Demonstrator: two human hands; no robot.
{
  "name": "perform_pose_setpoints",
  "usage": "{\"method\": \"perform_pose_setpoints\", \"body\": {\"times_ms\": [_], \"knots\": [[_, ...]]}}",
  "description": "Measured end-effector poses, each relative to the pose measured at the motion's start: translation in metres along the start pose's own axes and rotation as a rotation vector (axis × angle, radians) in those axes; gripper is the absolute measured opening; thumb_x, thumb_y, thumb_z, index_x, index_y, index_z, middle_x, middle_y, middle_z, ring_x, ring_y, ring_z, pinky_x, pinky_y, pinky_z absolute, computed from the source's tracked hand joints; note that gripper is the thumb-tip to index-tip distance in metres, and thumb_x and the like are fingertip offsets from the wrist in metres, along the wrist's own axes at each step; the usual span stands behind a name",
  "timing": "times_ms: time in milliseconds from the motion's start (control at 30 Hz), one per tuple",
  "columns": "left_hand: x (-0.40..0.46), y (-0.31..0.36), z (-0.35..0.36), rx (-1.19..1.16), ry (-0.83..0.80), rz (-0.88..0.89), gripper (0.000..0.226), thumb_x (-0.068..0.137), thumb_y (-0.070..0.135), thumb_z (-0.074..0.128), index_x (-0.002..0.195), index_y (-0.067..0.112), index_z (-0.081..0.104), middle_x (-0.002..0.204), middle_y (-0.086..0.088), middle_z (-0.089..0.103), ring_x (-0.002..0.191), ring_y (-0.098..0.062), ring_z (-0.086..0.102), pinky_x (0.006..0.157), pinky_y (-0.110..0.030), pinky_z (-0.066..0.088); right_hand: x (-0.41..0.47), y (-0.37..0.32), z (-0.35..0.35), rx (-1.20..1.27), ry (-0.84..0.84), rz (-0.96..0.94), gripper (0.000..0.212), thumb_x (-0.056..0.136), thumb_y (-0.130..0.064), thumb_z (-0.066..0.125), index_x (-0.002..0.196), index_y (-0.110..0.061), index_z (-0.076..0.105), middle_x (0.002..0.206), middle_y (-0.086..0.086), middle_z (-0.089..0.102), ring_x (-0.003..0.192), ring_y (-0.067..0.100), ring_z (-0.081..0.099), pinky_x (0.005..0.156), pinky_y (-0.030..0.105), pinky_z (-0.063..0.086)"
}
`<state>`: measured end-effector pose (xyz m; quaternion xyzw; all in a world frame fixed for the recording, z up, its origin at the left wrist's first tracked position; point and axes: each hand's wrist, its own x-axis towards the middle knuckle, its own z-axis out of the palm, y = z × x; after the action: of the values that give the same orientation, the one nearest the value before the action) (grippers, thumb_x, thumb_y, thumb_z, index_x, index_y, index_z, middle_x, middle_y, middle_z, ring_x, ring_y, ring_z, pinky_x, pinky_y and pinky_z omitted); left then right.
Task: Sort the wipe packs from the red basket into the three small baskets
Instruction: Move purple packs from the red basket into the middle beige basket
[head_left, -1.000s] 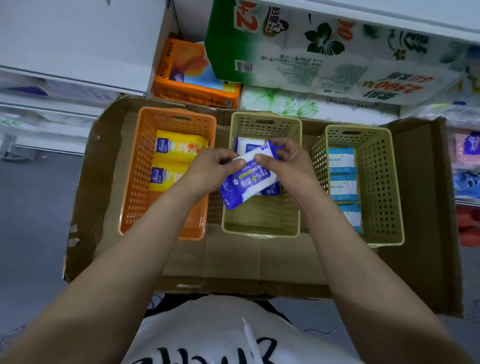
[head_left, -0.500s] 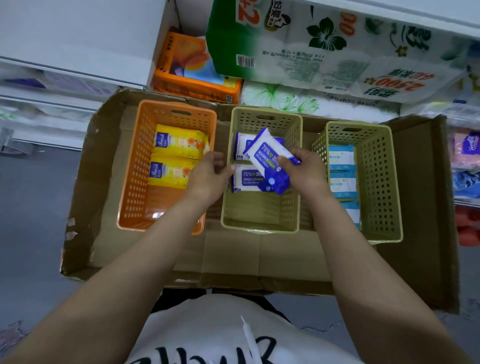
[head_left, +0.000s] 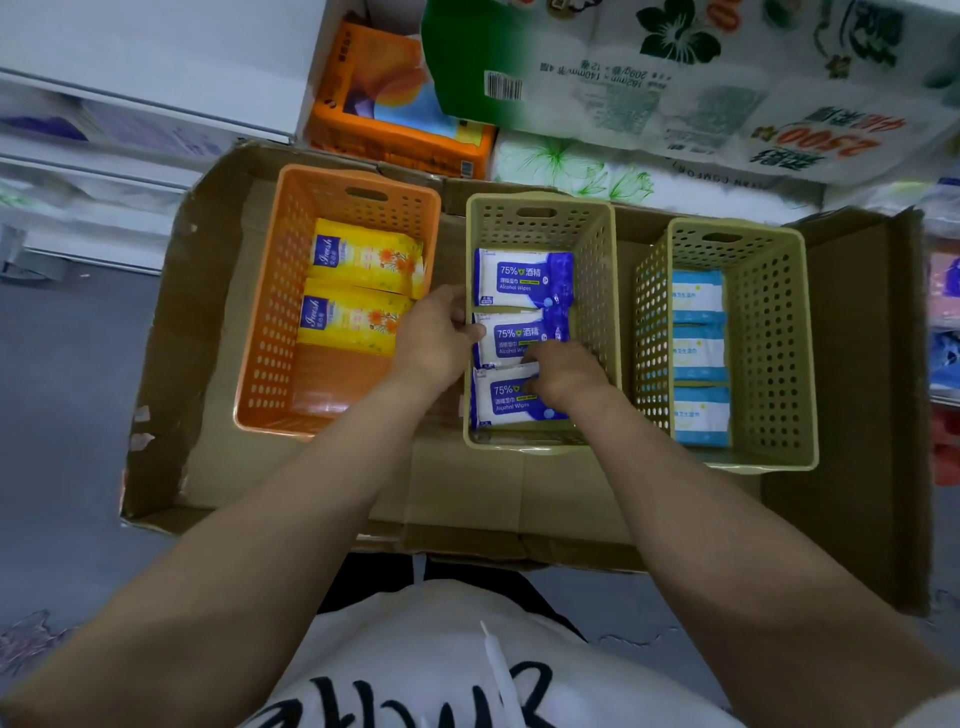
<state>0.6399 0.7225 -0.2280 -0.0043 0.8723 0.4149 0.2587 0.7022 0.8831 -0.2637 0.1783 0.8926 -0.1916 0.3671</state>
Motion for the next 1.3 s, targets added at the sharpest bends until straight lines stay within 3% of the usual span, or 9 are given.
{"method": "perform_pose_setpoints", "body": {"times_ms": [233,333,433,567,767,900,1000,1167,1300], "knots": [[0.008,0.006,-0.01,0.159,0.016,0.016,0.054,0.082,0.026,0.077,0.133,0.027,0.058,0.083,0.013,0.061,0.087,-0.009,0.061,0.065,-0.021,0.039,0.004,0.003,0.005,-0.066,0.03,-0.028,0.041,0.088,-0.032,0.071,0.126,-0.018,0.062,0.13,0.01,0.057,0.119,0.027,0.055,0.095,0.04,0.052],[0.01,0.008,-0.012,0.156,0.006,0.019,0.057,0.084,0.026,0.076,0.137,0.027,0.055,0.089,0.009,0.067,0.09,-0.007,0.061,0.065,-0.019,0.04,0.004,0.002,0.01,0.0,0.115,-0.054,0.039,0.089,-0.032,0.07,0.124,-0.018,0.061,0.126,0.009,0.061,0.116,0.027,0.057,0.093,0.04,0.053],[0.01,0.013,-0.011,0.118,-0.016,0.009,0.064,0.086,0.025,0.074,0.144,0.022,0.047,0.11,0.0,0.071,0.1,-0.012,0.062,0.067,-0.016,0.04,0.002,0.003,0.015,-0.001,0.181,-0.091,0.028,0.092,-0.026,0.065,0.119,-0.022,0.064,0.123,0.009,0.064,0.114,0.028,0.059,0.092,0.038,0.052],[0.009,0.019,0.002,-0.2,-0.074,-0.09,0.055,0.093,0.023,0.066,0.143,0.016,0.046,0.133,-0.006,0.061,0.081,-0.001,0.056,0.052,-0.009,0.043,0.002,0.004,0.016,0.038,0.174,-0.088,0.028,0.092,-0.023,0.065,0.121,-0.023,0.066,0.126,0.008,0.063,0.117,0.027,0.057,0.094,0.04,0.053],[0.0,0.003,0.015,-0.25,0.015,-0.077,0.048,0.095,0.014,0.062,0.141,0.024,0.051,0.13,-0.002,0.062,0.114,-0.014,0.059,0.076,-0.027,0.054,0.007,0.004,0.011,0.037,0.183,-0.1,0.027,0.092,-0.023,0.068,0.119,-0.024,0.069,0.124,0.006,0.064,0.117,0.025,0.057,0.094,0.036,0.052],[0.005,0.001,0.013,-0.158,0.019,-0.055,0.051,0.092,0.013,0.065,0.14,0.027,0.053,0.113,0.0,0.066,0.1,-0.01,0.059,0.063,-0.011,0.047,0.01,0.006,0.01,-0.002,0.124,-0.077,0.03,0.093,-0.024,0.065,0.123,-0.026,0.067,0.127,0.004,0.064,0.118,0.025,0.057,0.096,0.036,0.051],[0.007,-0.001,0.01,-0.088,0.003,-0.021,0.053,0.09,0.012,0.067,0.14,0.025,0.054,0.108,-0.005,0.067,0.101,-0.016,0.062,0.082,-0.023,0.049,0.011,0.008,0.011,0.0,0.111,-0.071,0.03,0.093,-0.023,0.065,0.123,-0.026,0.067,0.125,0.004,0.065,0.116,0.026,0.058,0.095,0.036,0.052],[0.008,-0.001,0.007,-0.114,-0.029,-0.032,0.055,0.091,0.011,0.067,0.141,0.027,0.052,0.103,-0.005,0.063,0.102,-0.017,0.061,0.09,-0.033,0.054,0.011,0.008,0.017,0.04,0.18,-0.042,0.027,0.091,-0.024,0.068,0.117,-0.022,0.065,0.122,0.007,0.065,0.113,0.026,0.06,0.09,0.038,0.054],[0.008,-0.001,0.008,-0.156,-0.04,-0.049,0.056,0.092,0.011,0.065,0.142,0.029,0.05,0.115,-0.011,0.064,0.109,-0.022,0.063,0.091,-0.043,0.056,0.011,0.008,0.019,0.019,0.212,-0.039,0.024,0.091,-0.026,0.068,0.114,-0.021,0.065,0.122,0.009,0.063,0.113,0.028,0.059,0.09,0.04,0.054]]}}
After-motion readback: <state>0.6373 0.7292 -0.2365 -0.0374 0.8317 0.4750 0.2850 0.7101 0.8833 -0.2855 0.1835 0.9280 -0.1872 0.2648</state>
